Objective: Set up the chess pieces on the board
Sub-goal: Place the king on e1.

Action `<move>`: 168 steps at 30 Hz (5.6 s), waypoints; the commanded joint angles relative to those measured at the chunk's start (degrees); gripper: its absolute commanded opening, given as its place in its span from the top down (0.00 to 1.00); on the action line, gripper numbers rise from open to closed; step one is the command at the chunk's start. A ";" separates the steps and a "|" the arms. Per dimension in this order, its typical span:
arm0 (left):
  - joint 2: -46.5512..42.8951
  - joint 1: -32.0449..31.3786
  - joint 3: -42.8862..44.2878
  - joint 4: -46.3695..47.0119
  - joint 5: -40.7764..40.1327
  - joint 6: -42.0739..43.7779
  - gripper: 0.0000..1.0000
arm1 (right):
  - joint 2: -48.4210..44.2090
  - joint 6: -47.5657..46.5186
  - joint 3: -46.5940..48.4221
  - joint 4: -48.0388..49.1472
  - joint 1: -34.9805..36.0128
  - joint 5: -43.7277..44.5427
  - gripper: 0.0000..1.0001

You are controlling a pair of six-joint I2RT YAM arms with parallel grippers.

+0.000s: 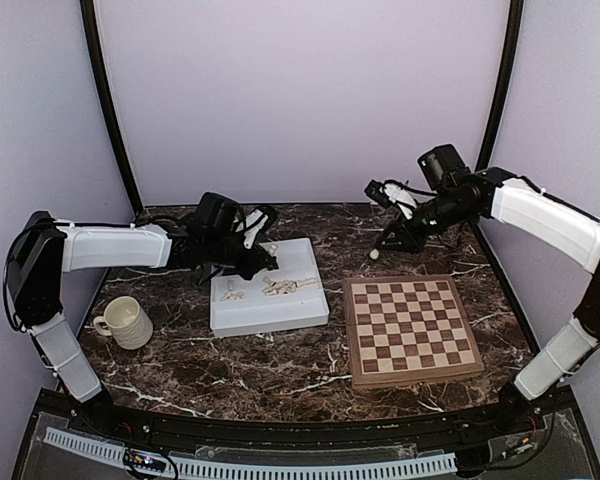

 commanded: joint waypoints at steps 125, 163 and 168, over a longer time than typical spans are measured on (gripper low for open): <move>0.05 -0.78 6.43 -13.92 2.43 -6.52 1.00 | -23.09 -20.56 -40.01 -9.08 4.09 10.74 0.73; 0.36 -0.98 6.69 -14.26 3.21 -6.58 1.00 | -22.90 -20.22 -39.56 -10.17 6.07 14.68 0.81; 0.40 -0.96 6.75 -14.29 3.26 -6.55 1.00 | -22.78 -19.78 -38.76 -10.62 6.28 14.37 0.84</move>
